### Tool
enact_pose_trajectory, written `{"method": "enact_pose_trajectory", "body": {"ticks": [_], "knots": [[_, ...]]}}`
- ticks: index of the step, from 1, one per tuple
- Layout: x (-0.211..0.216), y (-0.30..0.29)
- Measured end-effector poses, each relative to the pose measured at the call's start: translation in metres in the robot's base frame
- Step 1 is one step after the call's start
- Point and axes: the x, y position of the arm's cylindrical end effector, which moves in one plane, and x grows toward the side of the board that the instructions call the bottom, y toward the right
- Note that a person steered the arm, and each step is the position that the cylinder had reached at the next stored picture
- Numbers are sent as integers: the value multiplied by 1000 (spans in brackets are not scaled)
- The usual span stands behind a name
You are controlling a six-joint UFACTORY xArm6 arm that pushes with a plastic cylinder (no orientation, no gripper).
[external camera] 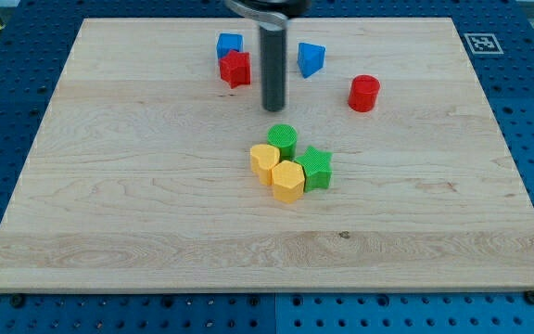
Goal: Move your arm to the center right of the board
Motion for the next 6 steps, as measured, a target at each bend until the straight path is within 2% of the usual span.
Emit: {"method": "enact_pose_trajectory", "body": {"ticks": [2, 3, 4, 6], "knots": [[38, 125], [34, 184], [10, 199], [3, 190]]}}
